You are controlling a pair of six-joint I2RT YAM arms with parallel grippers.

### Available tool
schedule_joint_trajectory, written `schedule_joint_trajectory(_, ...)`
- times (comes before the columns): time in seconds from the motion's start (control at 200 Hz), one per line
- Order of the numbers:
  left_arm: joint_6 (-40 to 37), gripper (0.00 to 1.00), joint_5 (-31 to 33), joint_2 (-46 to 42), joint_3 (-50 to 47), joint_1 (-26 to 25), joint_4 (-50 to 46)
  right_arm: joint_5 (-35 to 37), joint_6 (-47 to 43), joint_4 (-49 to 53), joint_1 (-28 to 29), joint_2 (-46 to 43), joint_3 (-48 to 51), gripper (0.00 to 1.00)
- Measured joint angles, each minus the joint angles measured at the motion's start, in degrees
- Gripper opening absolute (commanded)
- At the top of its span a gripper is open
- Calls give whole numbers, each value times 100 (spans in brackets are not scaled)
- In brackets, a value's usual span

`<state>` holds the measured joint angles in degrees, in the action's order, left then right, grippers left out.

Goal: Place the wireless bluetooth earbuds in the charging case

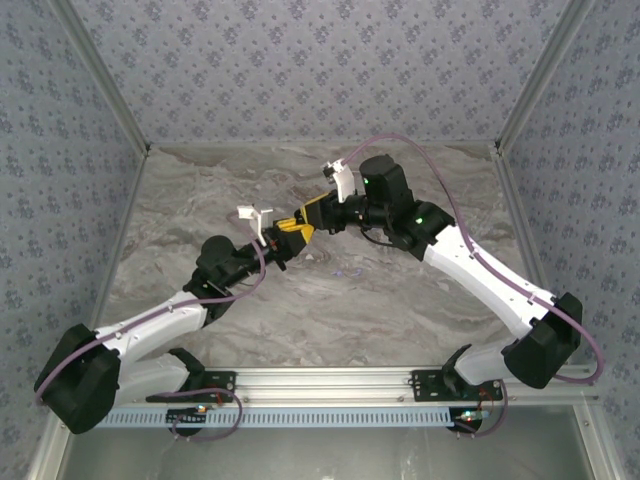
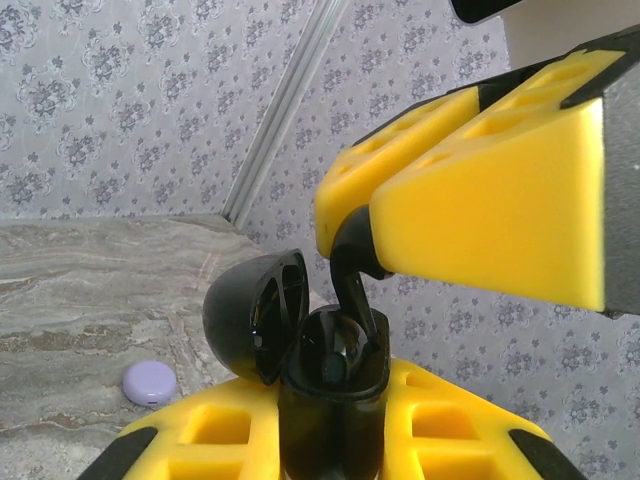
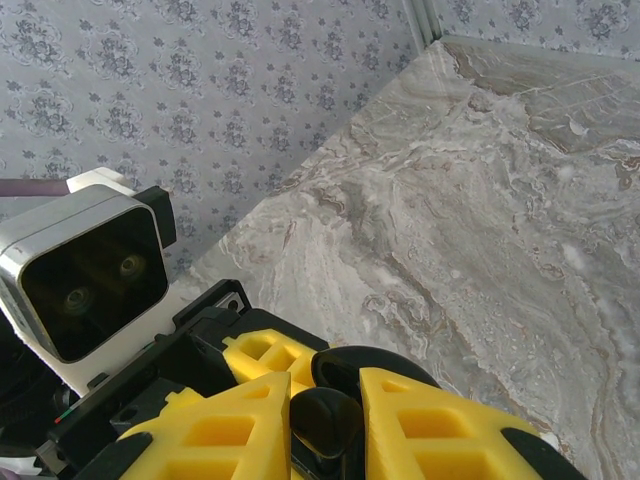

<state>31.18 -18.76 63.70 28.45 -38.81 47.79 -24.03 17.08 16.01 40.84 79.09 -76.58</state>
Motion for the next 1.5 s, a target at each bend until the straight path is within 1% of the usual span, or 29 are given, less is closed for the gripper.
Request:
schedule_joint_trajectory(0.465,42,20,131,-140,0,-13,-116,17,0,-2,20,-2,0,23)
schedule_joint_trajectory(0.73,39,20,146,-146,0,-22,-131,22,0,4,35,-2,0,28)
schedule_joint_trajectory(1.084,39,20,146,-146,0,-22,-133,66,-15,35,46,-2,0,32)
schedule_joint_trajectory(1.204,17,20,144,-149,2,-22,-177,90,-37,96,46,-2,0,36)
schedule_joint_trajectory(1.504,-157,20,116,-179,136,-22,-518,431,-173,376,118,-2,0,37)
